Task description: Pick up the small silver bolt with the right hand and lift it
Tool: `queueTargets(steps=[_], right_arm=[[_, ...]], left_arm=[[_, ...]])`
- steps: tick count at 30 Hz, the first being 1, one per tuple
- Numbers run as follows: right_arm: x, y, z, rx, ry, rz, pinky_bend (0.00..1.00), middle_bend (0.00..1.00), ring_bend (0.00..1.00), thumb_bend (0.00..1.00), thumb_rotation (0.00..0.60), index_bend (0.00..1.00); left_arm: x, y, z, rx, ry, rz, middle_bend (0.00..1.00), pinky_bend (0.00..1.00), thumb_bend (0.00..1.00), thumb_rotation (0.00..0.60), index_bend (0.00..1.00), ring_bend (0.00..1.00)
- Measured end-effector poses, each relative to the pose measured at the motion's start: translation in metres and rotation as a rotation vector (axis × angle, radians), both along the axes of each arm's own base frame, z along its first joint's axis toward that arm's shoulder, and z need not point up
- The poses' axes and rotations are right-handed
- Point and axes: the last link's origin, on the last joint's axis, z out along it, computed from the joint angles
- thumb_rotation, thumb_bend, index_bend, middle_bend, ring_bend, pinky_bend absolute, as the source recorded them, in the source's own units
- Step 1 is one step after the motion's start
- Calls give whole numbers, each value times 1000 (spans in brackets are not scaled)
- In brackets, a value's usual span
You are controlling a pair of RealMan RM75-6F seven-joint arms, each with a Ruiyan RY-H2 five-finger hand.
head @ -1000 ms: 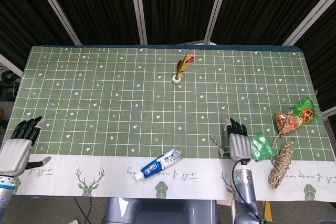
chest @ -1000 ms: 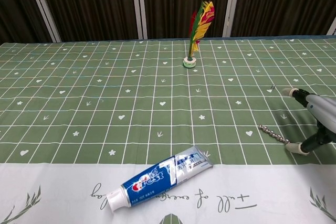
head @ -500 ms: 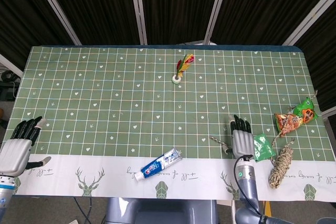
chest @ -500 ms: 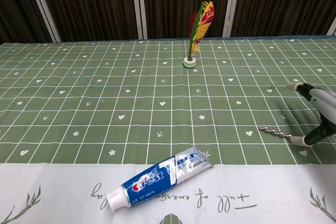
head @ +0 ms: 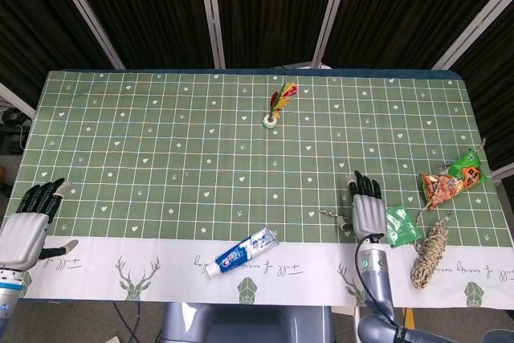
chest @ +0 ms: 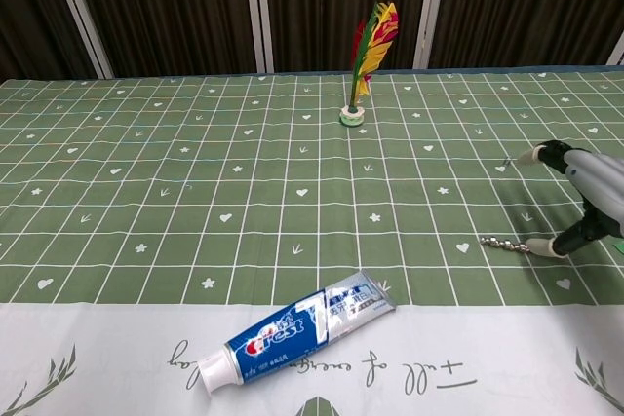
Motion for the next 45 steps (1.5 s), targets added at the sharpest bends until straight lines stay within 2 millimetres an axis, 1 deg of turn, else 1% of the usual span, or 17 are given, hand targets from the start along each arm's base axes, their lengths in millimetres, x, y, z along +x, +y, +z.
queueTargets(steps=[4, 6, 9, 15, 20, 31, 45], right_arm=[[17, -1, -4, 5, -26, 33, 0, 21, 0, 166, 600, 341], [21, -2, -5, 10, -27, 39, 0, 42, 0, 167, 600, 370], [28, -4, -9, 21, -33, 32, 0, 62, 0, 170, 600, 397], [37, -8, -18, 48, -22, -1, 0, 64, 0, 169, 600, 408], [37, -9, -24, 57, -14, -17, 0, 64, 0, 179, 600, 419], [34, -11, -29, 65, -4, -40, 0, 64, 0, 242, 600, 447], [34, -11, -33, 71, -8, -51, 0, 79, 0, 249, 600, 483]], left_arm=[[0, 0, 0, 0, -1, 1, 0, 0, 0, 600, 0, 0], [0, 0, 0, 0, -1, 1, 0, 0, 0, 600, 0, 0], [0, 0, 0, -2, -2, 2, 0, 0, 0, 600, 0, 0], [-1, 0, 0, -6, -6, 5, 0, 0, 0, 600, 0, 0], [-1, 0, 0, -8, -8, 7, 0, 0, 0, 600, 0, 0], [-1, 0, 0, -10, -9, 9, 0, 0, 0, 600, 0, 0], [0, 0, 0, -8, -11, 11, 0, 0, 0, 600, 0, 0]])
